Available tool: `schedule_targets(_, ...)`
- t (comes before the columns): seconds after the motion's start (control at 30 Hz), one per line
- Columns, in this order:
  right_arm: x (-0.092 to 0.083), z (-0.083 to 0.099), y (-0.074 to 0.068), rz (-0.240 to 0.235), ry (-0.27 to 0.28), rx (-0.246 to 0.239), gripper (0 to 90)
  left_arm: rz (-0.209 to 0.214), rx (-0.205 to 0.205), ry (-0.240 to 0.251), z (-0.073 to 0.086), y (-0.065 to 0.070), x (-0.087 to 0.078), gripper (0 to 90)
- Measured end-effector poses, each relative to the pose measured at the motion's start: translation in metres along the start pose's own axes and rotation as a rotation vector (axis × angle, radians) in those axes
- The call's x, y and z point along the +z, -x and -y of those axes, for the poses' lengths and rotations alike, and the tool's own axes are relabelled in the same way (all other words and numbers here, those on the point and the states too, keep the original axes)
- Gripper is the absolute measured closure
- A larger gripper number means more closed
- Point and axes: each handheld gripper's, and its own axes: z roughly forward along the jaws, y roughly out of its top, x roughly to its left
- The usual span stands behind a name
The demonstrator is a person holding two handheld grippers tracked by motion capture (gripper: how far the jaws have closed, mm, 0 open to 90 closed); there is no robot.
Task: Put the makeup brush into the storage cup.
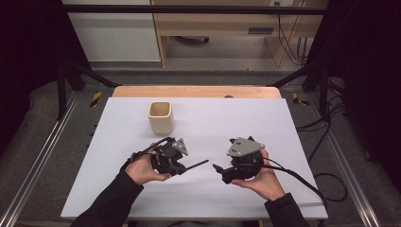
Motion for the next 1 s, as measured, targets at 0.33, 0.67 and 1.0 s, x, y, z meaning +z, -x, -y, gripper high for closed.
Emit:
schedule_targets(0.33, 0.009, -0.006, -0.013, -0.022, -0.052, -0.089, 8.5, 0.021, 0.022, -0.018, -0.009, 0.003, -0.002, 83.9)
schedule_targets(0.67, 0.018, -0.007, -0.026, -0.042, -0.109, -0.166, 11.0, 0.039, 0.022, -0.044, -0.019, 0.001, -0.002, 83.9)
schedule_targets(1.0, 0.022, -0.011, -0.034, -0.059, -0.151, -0.255, 12.2, 0.074, 0.045, -0.075, -0.027, 0.004, 0.002, 83.9)
